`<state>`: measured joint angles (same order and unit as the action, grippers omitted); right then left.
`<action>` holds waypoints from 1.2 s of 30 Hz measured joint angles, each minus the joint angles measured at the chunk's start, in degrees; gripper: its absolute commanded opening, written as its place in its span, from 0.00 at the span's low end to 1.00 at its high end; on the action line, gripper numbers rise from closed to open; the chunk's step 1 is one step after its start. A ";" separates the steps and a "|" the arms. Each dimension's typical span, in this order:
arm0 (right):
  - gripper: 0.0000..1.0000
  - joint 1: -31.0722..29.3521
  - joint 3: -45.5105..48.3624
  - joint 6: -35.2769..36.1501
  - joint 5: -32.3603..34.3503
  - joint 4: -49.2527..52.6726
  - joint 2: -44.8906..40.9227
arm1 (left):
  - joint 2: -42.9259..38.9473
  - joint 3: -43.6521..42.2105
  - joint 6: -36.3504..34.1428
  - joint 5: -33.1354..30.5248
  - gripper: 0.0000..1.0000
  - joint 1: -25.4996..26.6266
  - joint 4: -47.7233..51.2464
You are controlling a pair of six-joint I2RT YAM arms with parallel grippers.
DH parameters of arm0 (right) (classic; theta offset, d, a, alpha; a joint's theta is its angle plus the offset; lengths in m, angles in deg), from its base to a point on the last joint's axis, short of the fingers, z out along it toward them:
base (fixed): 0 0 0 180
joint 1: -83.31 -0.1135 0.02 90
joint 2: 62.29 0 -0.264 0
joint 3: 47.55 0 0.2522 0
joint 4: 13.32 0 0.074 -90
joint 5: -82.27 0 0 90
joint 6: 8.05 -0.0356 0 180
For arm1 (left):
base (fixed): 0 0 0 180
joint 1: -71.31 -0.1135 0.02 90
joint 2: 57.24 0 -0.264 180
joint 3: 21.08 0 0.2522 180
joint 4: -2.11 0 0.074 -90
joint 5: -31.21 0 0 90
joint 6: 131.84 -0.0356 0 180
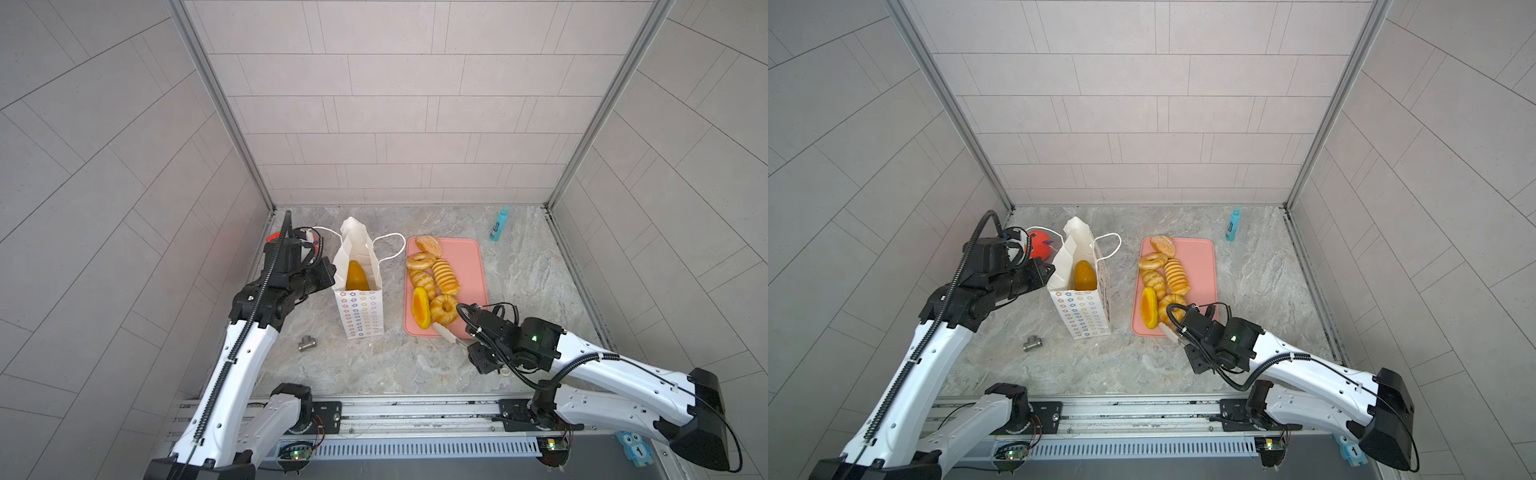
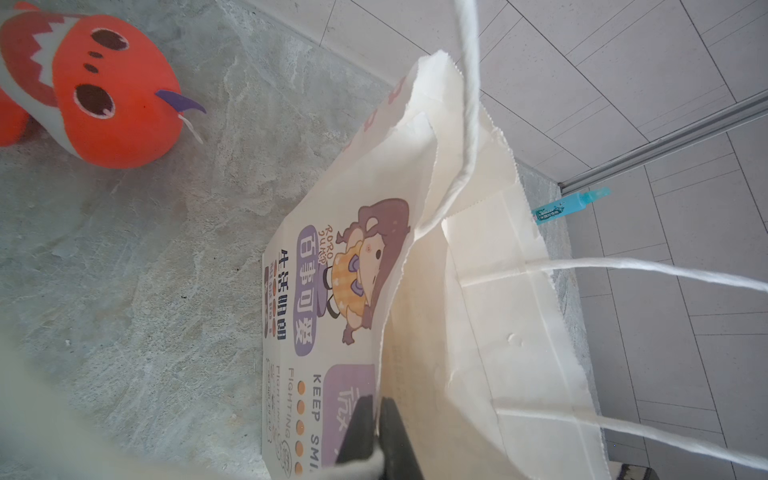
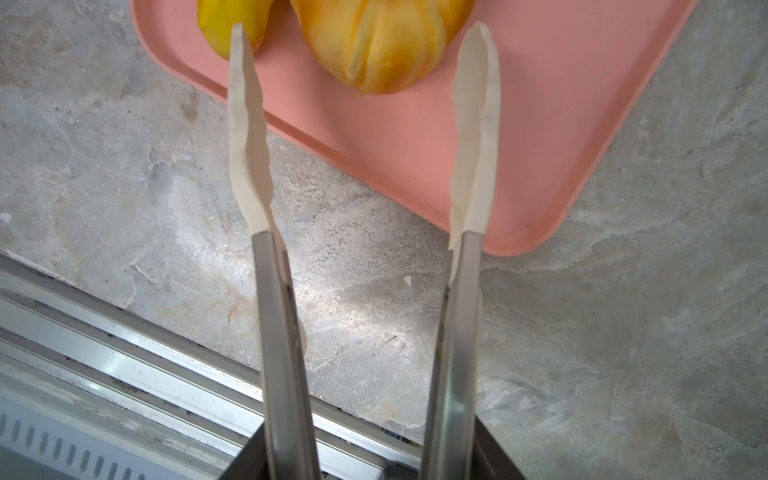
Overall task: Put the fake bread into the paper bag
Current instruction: 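Lower the tongs around the golden ring bun and pinch it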
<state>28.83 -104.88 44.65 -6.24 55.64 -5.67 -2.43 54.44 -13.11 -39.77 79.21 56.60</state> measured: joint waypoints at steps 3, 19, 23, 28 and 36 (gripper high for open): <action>0.57 0.94 -0.02 0.57 0.09 -0.94 0.81 | 0.00 0.00 0.00 0.00 0.09 0.00 0.00; 0.58 6.27 -1.22 4.31 -0.96 -5.42 5.64 | 0.07 0.00 -0.02 -0.02 0.09 0.00 0.00; 0.56 6.60 -1.70 4.98 -1.31 -6.01 7.39 | 0.17 0.00 -0.02 0.00 0.09 0.00 0.00; 0.50 6.67 -2.91 5.44 -1.29 -6.16 8.59 | 0.22 0.00 -0.02 0.00 0.09 0.00 0.00; 0.47 6.80 -2.97 5.77 -1.22 -5.64 8.15 | 0.22 0.00 -0.02 -0.02 0.09 0.00 0.00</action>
<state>35.63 -107.85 50.42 -7.46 50.00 2.48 -2.21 54.44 -13.13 -39.79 79.21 56.60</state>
